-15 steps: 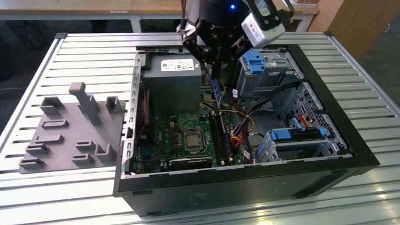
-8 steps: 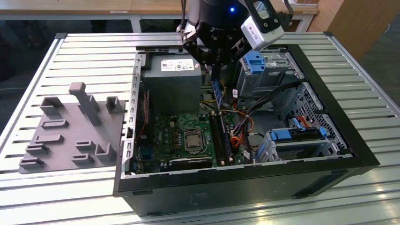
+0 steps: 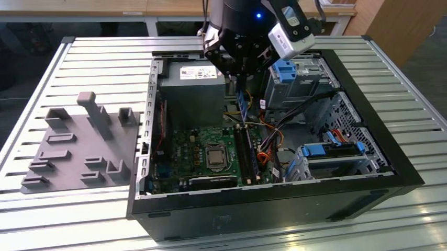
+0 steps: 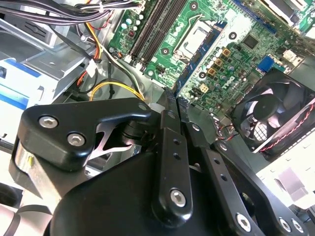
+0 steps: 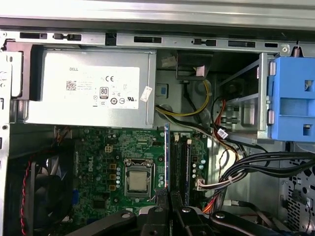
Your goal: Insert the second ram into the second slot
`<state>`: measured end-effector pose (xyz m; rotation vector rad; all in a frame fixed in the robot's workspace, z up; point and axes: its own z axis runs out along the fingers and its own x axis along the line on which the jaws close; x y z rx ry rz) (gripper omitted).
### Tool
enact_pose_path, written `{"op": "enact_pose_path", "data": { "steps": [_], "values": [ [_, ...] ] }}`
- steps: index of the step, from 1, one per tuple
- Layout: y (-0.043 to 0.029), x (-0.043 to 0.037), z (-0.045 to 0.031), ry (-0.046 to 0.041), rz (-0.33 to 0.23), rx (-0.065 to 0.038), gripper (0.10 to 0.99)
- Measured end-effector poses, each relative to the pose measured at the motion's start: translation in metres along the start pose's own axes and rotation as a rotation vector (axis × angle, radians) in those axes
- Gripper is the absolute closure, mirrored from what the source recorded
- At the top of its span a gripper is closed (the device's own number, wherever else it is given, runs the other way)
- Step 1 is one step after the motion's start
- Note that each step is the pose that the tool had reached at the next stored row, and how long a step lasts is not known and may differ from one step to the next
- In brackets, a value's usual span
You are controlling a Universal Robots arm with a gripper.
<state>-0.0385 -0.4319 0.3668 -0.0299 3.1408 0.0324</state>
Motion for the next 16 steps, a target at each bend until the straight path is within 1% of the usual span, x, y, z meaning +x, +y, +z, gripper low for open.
{"op": "enact_pose_path", "data": {
  "steps": [16],
  "values": [
    [-0.0003, 0.0, 0.0089, -0.0005, 0.0, 0.002, 0.953]
  ]
}}
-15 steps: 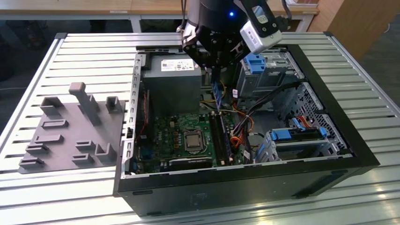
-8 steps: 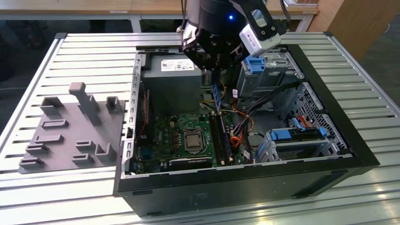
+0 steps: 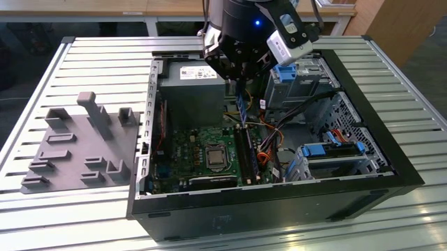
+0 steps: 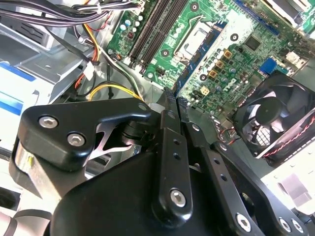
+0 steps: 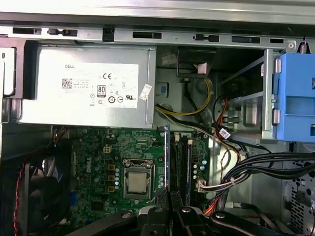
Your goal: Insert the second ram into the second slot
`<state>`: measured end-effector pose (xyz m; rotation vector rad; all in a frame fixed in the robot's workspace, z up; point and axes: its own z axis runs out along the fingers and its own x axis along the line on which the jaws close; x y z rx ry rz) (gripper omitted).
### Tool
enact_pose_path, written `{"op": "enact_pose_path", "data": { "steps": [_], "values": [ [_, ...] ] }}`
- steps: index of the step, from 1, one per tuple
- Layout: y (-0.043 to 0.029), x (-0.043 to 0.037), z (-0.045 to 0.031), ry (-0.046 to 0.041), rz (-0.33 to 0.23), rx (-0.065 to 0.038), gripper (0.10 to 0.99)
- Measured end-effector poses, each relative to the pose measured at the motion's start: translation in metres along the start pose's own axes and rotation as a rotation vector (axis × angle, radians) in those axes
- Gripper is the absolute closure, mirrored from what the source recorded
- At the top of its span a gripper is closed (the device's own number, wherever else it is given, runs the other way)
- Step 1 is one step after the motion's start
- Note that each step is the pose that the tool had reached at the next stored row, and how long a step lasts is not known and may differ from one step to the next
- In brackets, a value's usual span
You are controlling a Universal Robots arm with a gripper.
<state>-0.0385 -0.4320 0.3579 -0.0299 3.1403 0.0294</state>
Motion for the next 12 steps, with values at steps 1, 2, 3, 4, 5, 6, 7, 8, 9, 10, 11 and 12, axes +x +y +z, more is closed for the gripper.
{"op": "enact_pose_path", "data": {
  "steps": [1, 2, 3, 4, 5, 6, 7, 8, 9, 10, 11, 12],
  "values": [
    [0.0, 0.0, 0.0005, 0.0, 0.0, 0.0, 0.953],
    [0.0, 0.0, 0.0009, 0.0, 0.0, 0.0, 0.953],
    [0.0, 0.0, 0.0014, 0.0, 0.0, 0.0, 0.953],
    [0.0, 0.0, 0.0017, 0.0001, 0.0, 0.0, 0.953],
    [0.0, 0.0, 0.002, 0.0, 0.0, 0.0, 0.953],
    [0.0, 0.0, 0.0024, 0.0, 0.0, 0.0, 0.953],
    [-0.0001, 0.0, 0.0026, 0.0, 0.0, 0.0, 0.953],
    [-0.0001, 0.0, 0.0029, 0.0, 0.0, 0.0, 0.953],
    [-0.0001, 0.0, 0.0031, 0.0, 0.0, 0.0, 0.953],
    [-0.0001, 0.0, 0.0034, 0.0, 0.0, 0.0, 0.953],
    [-0.0001, 0.0, 0.0037, 0.0, 0.0, 0.0, 0.953],
    [-0.0001, 0.0, 0.0039, 0.0, 0.0, 0.0, 0.953]
  ]
}}
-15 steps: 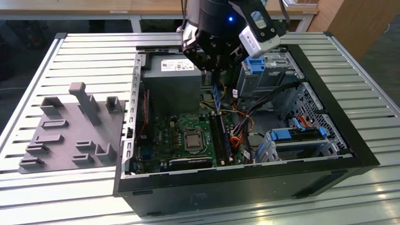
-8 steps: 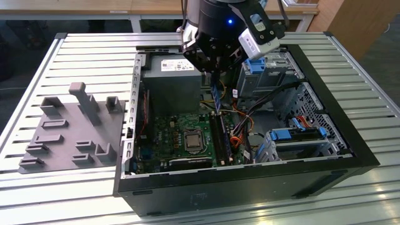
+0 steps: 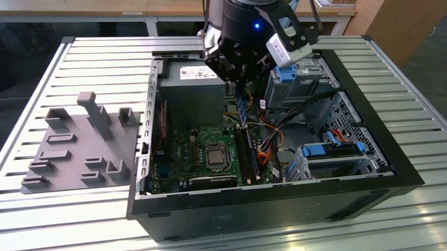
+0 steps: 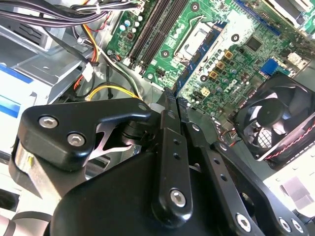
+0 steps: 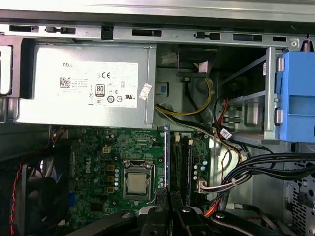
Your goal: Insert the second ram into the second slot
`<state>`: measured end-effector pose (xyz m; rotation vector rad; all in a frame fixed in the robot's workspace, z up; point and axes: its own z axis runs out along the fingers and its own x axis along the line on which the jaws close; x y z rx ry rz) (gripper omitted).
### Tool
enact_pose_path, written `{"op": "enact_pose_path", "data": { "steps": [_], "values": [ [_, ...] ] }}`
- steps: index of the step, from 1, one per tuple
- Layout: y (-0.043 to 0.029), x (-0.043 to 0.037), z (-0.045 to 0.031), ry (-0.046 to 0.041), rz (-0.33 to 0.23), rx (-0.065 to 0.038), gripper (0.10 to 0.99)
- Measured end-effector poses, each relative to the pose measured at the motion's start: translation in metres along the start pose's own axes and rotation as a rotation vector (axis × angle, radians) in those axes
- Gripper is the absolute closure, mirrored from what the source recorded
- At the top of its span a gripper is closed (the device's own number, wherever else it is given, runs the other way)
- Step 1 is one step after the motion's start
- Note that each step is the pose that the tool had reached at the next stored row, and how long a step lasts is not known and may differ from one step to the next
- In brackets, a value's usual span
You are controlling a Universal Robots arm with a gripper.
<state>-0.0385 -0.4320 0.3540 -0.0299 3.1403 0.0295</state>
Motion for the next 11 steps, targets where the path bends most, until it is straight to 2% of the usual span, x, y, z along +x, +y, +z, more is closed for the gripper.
{"op": "enact_pose_path", "data": {
  "steps": [11],
  "values": [
    [-0.0001, 0.0, 0.0035, 0.0001, 0.0, 0.0, 0.953]
  ]
}}
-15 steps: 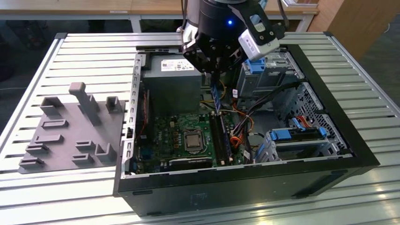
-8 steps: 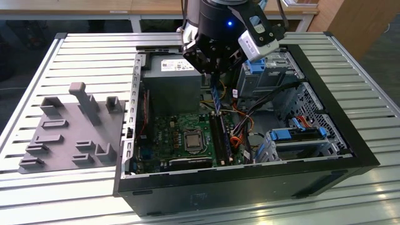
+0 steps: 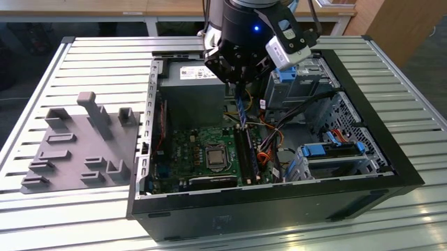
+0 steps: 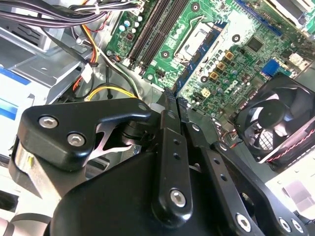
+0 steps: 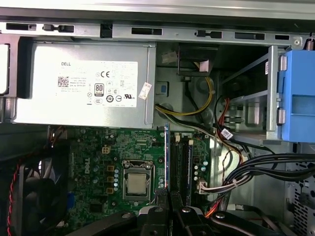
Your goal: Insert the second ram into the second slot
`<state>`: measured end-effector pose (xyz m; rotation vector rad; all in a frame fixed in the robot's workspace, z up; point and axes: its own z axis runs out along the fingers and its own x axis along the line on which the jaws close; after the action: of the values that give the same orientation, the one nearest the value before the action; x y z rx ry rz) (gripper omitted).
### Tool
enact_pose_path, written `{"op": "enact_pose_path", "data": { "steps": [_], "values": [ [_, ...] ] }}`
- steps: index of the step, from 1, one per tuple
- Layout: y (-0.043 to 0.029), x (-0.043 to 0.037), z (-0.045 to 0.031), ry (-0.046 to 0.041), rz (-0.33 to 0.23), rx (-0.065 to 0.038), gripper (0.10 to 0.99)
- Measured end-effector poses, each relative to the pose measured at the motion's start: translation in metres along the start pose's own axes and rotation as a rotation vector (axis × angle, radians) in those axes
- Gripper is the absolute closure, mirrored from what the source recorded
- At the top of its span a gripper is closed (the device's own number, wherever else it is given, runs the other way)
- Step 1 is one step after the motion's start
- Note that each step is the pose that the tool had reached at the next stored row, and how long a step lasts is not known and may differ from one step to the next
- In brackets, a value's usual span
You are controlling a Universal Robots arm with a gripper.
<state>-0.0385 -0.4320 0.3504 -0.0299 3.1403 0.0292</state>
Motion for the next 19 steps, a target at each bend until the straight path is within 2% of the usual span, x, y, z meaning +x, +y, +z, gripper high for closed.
{"op": "enact_pose_path", "data": {
  "steps": [19],
  "values": [
    [-0.0001, 0.0, 0.0065, -0.0001, 0.0, 0.0, 0.953]
  ]
}}
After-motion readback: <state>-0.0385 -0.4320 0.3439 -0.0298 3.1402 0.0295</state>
